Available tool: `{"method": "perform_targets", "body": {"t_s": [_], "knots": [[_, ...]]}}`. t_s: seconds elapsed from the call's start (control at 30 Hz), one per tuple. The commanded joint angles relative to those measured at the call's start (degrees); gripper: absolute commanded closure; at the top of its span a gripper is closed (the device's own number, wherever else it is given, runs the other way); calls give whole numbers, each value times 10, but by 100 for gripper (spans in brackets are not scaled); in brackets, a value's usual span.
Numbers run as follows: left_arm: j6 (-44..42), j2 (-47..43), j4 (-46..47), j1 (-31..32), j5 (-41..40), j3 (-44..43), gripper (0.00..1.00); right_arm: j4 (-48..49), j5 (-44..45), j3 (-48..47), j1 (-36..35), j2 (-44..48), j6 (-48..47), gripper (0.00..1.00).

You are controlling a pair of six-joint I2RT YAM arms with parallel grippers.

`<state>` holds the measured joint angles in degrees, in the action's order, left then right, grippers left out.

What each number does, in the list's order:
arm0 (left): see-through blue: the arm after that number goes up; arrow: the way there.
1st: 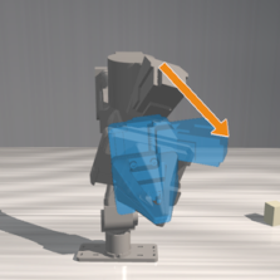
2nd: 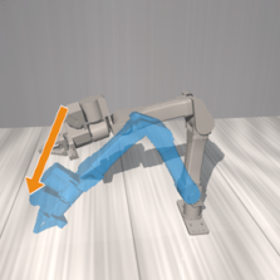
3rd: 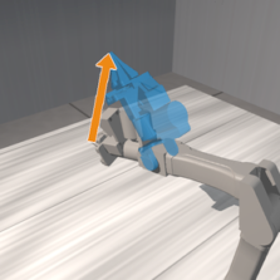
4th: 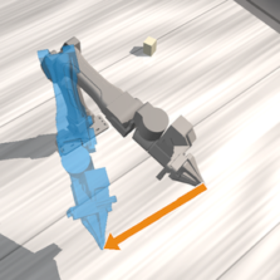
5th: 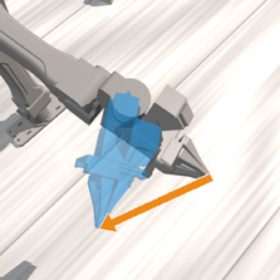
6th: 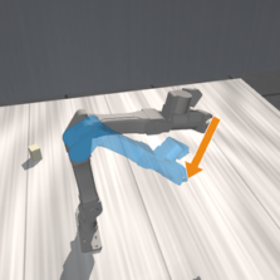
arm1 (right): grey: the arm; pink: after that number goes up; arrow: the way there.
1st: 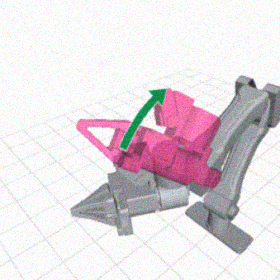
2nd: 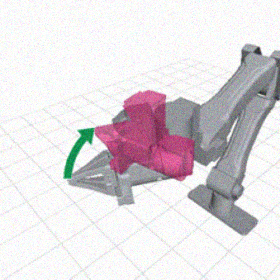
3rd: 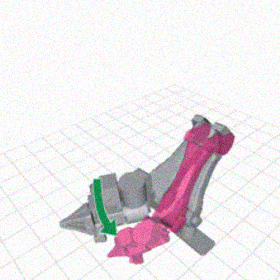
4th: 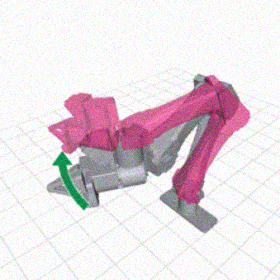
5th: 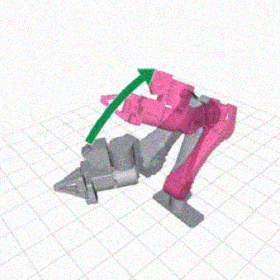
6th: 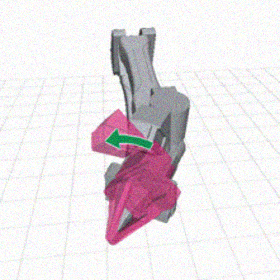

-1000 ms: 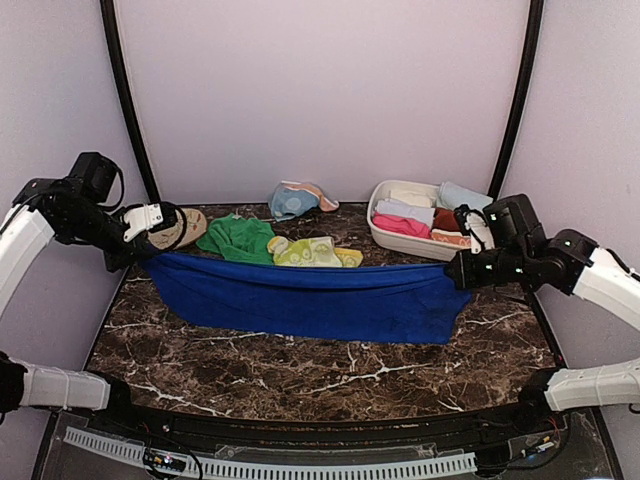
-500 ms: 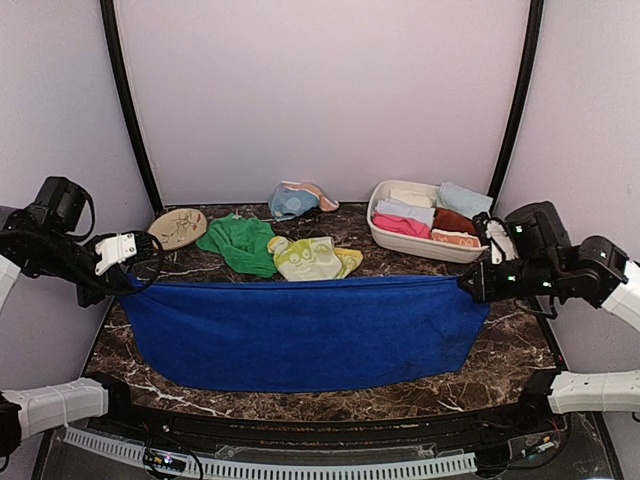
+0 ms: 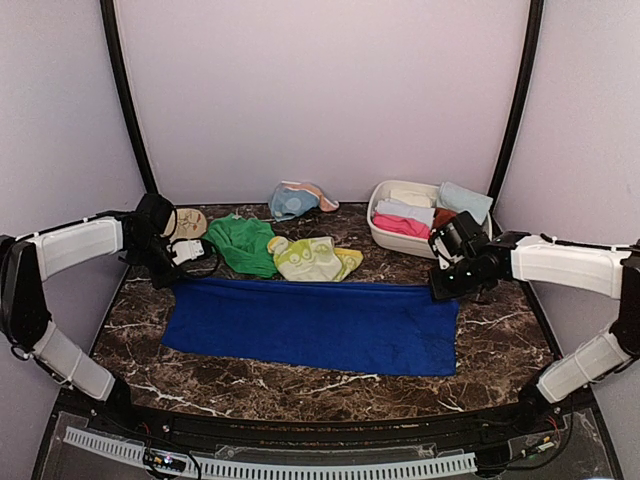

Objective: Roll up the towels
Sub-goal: Fold the towel at the center of the board.

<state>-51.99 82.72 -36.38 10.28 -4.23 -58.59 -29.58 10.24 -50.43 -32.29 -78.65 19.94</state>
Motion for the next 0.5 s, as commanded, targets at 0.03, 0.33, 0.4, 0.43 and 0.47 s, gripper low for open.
{"method": "perform_targets", "body": {"t_s": [0.03,0.33,0.4,0.43,0.47], "knots": [[9,50,99,-2,-55,3,100,48,15,-11,19,-51,-43,100],[5,33,82,-2,-13,39,100,57,-15,40,17,-17,-16,100],[2,6,74,-2,-3,54,100,51,-15,61,14,11,-7,100],[2,-3,69,-2,5,62,100,51,-15,74,11,25,-1,100],[1,-13,62,-2,12,71,100,49,-17,86,8,38,7,100]]}}
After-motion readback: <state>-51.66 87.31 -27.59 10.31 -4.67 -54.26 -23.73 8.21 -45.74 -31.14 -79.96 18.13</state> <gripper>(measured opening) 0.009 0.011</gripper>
